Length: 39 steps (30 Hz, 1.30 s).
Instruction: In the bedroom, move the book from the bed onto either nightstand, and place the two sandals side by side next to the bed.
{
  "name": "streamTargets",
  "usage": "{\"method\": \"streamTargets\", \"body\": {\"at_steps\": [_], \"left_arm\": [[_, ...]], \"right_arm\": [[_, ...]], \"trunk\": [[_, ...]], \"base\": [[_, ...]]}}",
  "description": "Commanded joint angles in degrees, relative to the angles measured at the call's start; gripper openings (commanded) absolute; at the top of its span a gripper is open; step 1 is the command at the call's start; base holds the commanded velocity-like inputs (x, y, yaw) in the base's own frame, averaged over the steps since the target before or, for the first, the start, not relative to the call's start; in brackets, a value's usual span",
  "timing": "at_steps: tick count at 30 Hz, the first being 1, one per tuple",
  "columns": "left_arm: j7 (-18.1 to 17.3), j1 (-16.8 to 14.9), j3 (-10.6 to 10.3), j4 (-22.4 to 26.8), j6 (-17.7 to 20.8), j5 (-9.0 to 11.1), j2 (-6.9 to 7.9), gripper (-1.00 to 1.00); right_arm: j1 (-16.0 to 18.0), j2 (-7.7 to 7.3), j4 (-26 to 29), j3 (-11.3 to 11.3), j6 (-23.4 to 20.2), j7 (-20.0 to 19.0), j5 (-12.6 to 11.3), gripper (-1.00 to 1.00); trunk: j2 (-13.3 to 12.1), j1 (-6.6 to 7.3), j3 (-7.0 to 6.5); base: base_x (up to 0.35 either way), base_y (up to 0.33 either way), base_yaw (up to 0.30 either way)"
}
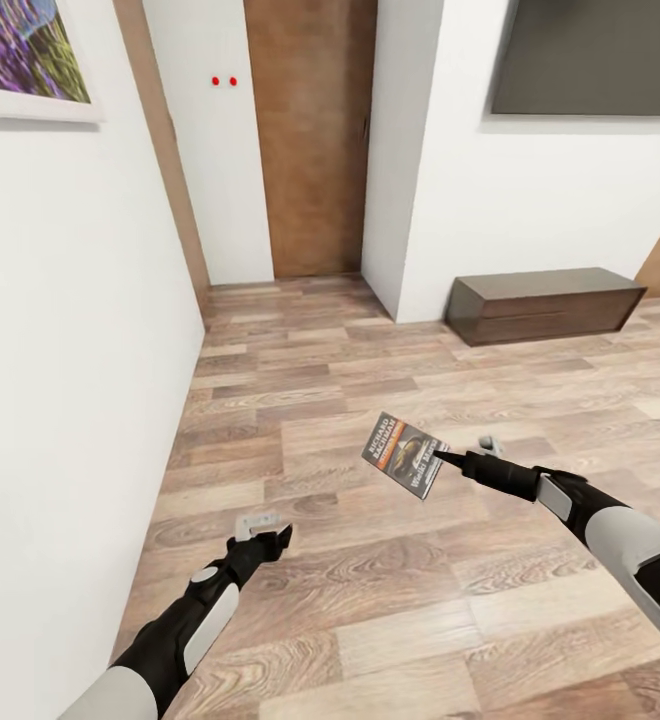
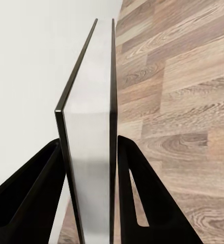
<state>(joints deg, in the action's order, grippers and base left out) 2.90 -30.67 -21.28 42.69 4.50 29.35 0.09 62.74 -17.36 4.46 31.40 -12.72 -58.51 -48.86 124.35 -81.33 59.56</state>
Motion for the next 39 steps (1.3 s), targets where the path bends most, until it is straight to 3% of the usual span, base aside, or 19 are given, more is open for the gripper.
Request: {"method": "streamTargets", "body": {"at_steps": [1,9,16,23,29,36,39], "left_arm": [[0.0,0.0,0.0,-0.2,0.0,0.0,0.0,1.0],[0.0,0.0,0.1,-1.5,0.0,0.0,0.0,1.0],[0.0,0.0,0.2,-2.8,0.0,0.2,0.0,1.0],[0.0,0.0,-0.1,-4.1,0.0,0.0,0.0,1.0],[0.0,0.0,-0.1,-6.7,0.0,0.2,0.06,1.0],[0.3,0.0,0.2,-7.2,0.3,0.3,-0.08,1.0],[0.4,0.0,0.1,-7.0,0.2,0.3,-0.1,1.0]], "right_arm": [[0.0,0.0,0.0,-0.5,-0.1,0.3,-0.1,-1.0],[0.0,0.01,0.0,-0.6,-0.9,6.1,-0.2,-1.0],[-0.1,0.05,-1.3,-0.6,-1.0,6.3,-0.5,-1.0],[-0.4,0.05,-1.4,-0.6,-0.8,6.1,-0.7,-1.0],[-1.1,0.05,-1.4,-0.6,-0.7,6.1,-0.7,-1.0],[-1.2,0.02,-1.4,-0.6,-0.6,6.1,-0.7,-1.0],[-1.2,0.01,-1.4,-0.6,-0.7,6.1,-0.7,-1.0]], "trunk": [[0.0,0.0,0.0],[0.0,0.0,0.0],[0.0,0.0,0.0],[0.0,0.0,0.0],[0.0,0.0,0.0],[-2.8,1.54,-1.26],[-2.8,1.54,-1.26]], "base": [[0.33,0.0,0.0],[0.33,0.0,0.0],[0.33,0.026,-0.009],[0.31,0.16,-0.225],[0.052,0.026,-0.295],[0.002,0.001,-0.154],[0.0,0.0,-0.062]]}}
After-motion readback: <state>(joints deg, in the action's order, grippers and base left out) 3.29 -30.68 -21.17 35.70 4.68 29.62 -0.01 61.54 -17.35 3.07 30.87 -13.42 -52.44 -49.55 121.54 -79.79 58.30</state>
